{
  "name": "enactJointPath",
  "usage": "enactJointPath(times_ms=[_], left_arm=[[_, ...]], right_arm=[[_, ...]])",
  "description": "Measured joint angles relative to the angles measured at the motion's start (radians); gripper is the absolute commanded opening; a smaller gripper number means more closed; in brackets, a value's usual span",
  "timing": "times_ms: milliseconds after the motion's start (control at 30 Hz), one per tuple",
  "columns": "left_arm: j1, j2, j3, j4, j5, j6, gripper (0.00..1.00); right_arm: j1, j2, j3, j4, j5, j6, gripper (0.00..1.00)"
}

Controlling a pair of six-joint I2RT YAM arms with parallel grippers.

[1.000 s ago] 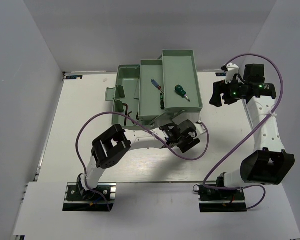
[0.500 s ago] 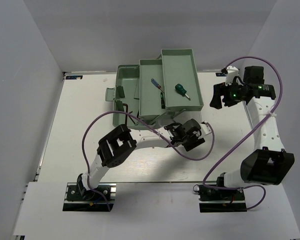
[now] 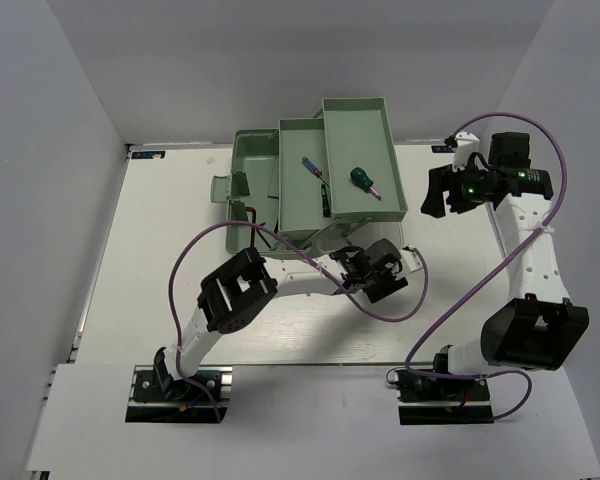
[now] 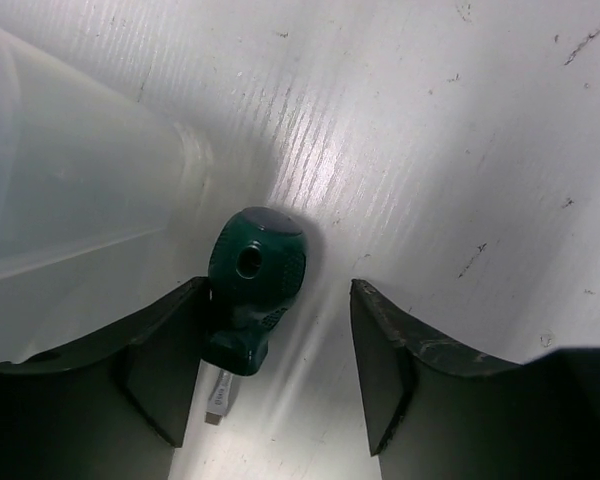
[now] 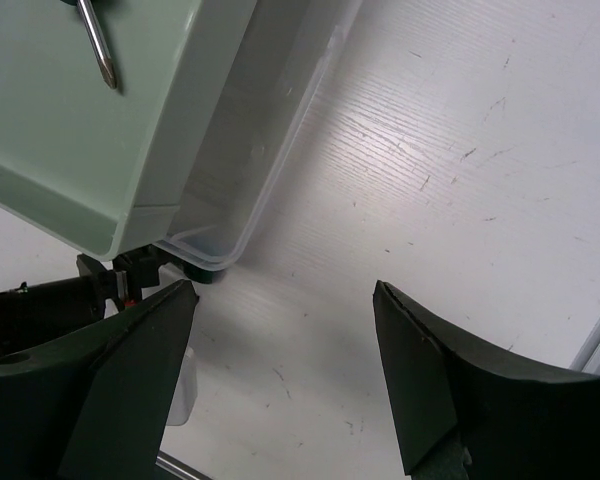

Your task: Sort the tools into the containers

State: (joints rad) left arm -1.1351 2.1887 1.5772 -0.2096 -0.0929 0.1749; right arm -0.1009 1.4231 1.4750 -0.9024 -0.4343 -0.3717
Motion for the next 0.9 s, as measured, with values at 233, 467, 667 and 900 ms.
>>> enactJointPath(times_ms=[233, 467, 667, 900], left_arm=[[0.002, 0.0, 0.0, -0.015, 0.017, -0.008, 0.49], [-0.001, 0.0, -0.025, 0.014, 0.031, -0.023, 0.3], [-0.002, -0.014, -0.055, 0.041, 0.055, -0.033, 0.19], [-0.013, -0.069, -0.106, -0.003, 0.116, -0.055, 0.0]], right_arm=[[-0.006, 0.0, 0.0, 0.008, -0.014, 0.01, 0.78], [-0.016, 0.0, 0.0, 0.014, -0.023, 0.022, 0.78], [-0.025, -0.001, -0.019, 0.022, -0.039, 0.029, 0.78], [-0.033, -0.005, -0.05, 0.042, -0.05, 0.039, 0.78]])
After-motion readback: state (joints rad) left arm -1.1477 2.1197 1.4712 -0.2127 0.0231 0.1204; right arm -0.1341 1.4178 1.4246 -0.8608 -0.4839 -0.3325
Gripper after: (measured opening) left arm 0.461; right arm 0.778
